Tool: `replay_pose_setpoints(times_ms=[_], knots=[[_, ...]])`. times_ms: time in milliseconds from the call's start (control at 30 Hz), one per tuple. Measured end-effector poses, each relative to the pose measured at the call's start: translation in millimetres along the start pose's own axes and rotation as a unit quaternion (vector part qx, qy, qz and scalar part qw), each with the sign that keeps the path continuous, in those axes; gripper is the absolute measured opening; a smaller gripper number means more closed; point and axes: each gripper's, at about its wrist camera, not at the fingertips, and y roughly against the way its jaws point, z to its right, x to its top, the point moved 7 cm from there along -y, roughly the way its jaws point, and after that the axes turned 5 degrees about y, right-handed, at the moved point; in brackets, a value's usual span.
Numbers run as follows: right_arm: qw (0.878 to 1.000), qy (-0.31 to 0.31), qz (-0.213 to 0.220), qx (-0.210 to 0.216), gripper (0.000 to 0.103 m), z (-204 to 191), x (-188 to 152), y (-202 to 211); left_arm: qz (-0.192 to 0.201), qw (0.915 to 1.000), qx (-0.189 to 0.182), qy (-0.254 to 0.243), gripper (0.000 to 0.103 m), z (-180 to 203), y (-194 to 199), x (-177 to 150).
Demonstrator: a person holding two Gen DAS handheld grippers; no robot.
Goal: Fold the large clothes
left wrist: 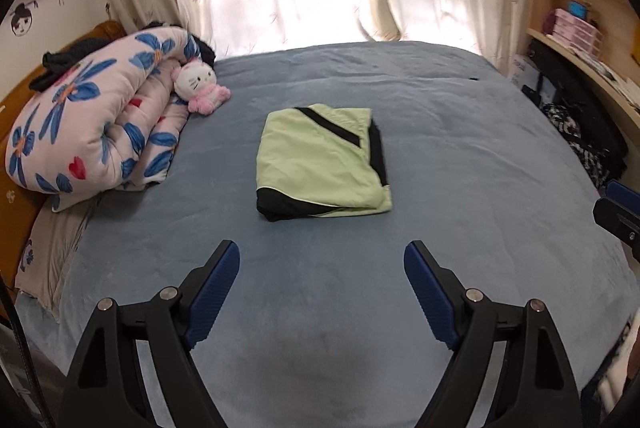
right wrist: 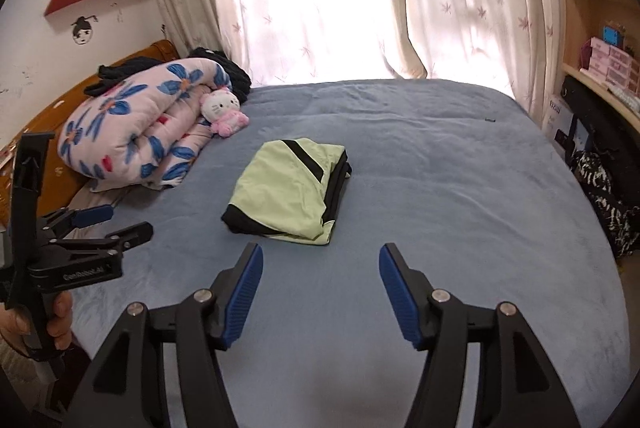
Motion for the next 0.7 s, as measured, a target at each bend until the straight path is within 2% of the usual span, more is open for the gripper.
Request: replay_pose_setpoints(times_ms=[133, 233, 500, 700], knots=[[1.000, 0.019, 0.008, -0.004, 0.062, -8.7, -19.4, 39.3, 0.005, 0.9998, -0.016, 0.005, 0.085, 14.7, 29.5, -23.9], [1.000, 0.020, 0.013, -0.004, 0.071, -10.1, -42.0, 54.6, 0.010, 0.9996, -0.020, 0.014, 0.086, 24.0, 43.6, -46.9], [0.999, -0.029, 0.016, -0.034, 0.072, 6.3, -121.8, 54.2, 0.032, 0.9991, -0.009, 0.027, 0.086, 51.7, 54.1, -117.7], [0.996, -0.066, 0.023, -0.058, 0.074, 10.9, -172.6, 46.4, 0.026, 0.9990, 0.002, 0.037, 0.087, 77.6, 44.0, -170.7]])
